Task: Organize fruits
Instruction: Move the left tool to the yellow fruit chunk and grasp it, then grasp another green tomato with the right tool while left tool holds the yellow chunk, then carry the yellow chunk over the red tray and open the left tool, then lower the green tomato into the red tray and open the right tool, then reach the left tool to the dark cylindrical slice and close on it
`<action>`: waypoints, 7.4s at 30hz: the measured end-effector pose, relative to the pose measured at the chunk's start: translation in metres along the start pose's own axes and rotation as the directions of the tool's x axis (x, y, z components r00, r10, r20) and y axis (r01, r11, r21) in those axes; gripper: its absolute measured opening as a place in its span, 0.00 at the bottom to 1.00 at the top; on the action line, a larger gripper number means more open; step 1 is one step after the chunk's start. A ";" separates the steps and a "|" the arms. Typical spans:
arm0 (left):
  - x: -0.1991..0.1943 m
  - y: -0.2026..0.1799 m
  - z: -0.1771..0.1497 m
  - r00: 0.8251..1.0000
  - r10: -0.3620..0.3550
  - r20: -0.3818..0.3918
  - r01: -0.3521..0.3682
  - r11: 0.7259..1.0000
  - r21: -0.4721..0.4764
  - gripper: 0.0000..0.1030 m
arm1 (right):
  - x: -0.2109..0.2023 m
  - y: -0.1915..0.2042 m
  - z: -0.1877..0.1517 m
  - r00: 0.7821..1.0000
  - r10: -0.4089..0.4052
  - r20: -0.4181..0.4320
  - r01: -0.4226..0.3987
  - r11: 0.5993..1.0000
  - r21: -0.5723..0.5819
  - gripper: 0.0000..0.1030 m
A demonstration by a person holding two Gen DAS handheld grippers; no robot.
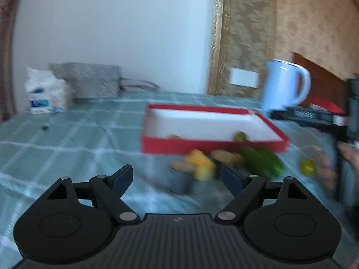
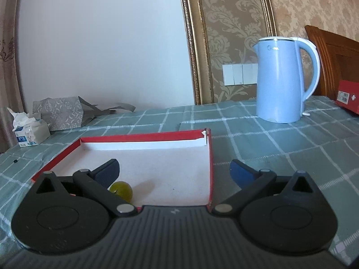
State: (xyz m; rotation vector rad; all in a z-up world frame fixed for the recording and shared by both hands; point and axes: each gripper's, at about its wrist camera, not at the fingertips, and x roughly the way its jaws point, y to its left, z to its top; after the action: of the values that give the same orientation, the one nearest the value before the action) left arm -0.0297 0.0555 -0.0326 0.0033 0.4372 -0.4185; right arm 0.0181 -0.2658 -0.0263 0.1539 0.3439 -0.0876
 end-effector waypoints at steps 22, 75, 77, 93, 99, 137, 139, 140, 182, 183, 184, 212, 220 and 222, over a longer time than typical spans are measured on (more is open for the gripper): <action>0.001 -0.067 -0.036 0.990 0.019 -0.143 0.001 0.991 0.136 0.64 | -0.020 0.022 -0.006 0.989 -0.130 0.071 0.140 0.977 -0.158 1.00; 0.020 -0.044 -0.026 0.993 0.050 -0.103 -0.044 0.997 0.060 0.45 | -0.052 -0.024 -0.051 0.972 0.012 -0.236 -0.043 0.991 -0.125 0.32; 0.020 -0.043 -0.025 0.994 0.048 -0.103 -0.042 0.997 0.059 0.45 | -0.053 -0.024 -0.052 0.973 0.016 -0.231 -0.044 0.992 -0.119 0.31; 0.021 -0.045 -0.013 0.997 0.048 -0.067 -0.042 0.996 0.083 0.45 | -0.025 -0.019 -0.041 0.971 -0.079 -0.225 0.057 0.993 -0.102 0.31; 0.025 -0.045 0.016 1.000 0.024 -0.010 -0.023 0.996 0.090 0.45 | -0.023 -0.023 -0.041 0.972 -0.074 -0.225 0.058 0.996 -0.074 0.31; 0.183 -0.006 0.094 0.983 0.069 -0.169 -0.068 0.998 0.014 0.56 | -0.019 -0.015 -0.043 0.963 -0.077 -0.257 0.049 0.992 -0.115 0.40; 0.166 -0.003 0.096 0.992 0.085 -0.098 -0.085 0.996 -0.003 0.64 | -0.018 -0.015 -0.043 0.963 -0.080 -0.257 0.050 0.992 -0.120 0.40; 0.157 -0.003 0.096 0.994 0.093 -0.062 -0.094 0.996 -0.009 0.64 | -0.018 -0.015 -0.043 0.963 -0.080 -0.257 0.050 0.991 -0.120 0.40; 0.052 -0.032 0.003 0.992 -0.127 -0.023 0.128 0.989 0.080 0.80 | -0.028 -0.005 -0.009 0.988 -0.076 -0.135 0.057 0.989 -0.139 0.31; 0.052 -0.032 0.003 0.992 -0.128 -0.023 0.129 0.988 0.079 0.80 | -0.024 -0.003 -0.005 0.989 -0.073 -0.131 0.054 0.988 -0.145 0.31; 0.052 -0.032 0.003 0.991 -0.128 -0.023 0.130 0.988 0.079 0.80 | -0.019 -0.001 -0.001 0.989 -0.072 -0.126 0.053 0.987 -0.149 0.31; 0.050 -0.030 0.003 0.994 -0.104 -0.018 0.105 0.992 0.069 0.87 | 0.002 0.021 0.004 0.999 -0.037 0.028 0.041 0.985 -0.167 1.00; 0.049 -0.011 0.002 0.999 -0.025 -0.036 0.024 0.999 -0.025 0.87 | -0.013 0.027 -0.005 0.998 -0.031 0.058 0.043 0.976 -0.212 1.00; 0.052 -0.013 0.003 0.999 0.002 -0.046 -0.002 1.000 -0.004 0.87 | -0.012 0.026 -0.007 0.999 -0.020 0.027 0.025 0.979 -0.204 1.00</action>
State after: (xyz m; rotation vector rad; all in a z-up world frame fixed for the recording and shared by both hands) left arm 0.0086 0.0227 -0.0501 0.0098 0.4838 -0.4161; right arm 0.0073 -0.2380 -0.0252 -0.0547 0.3277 -0.0761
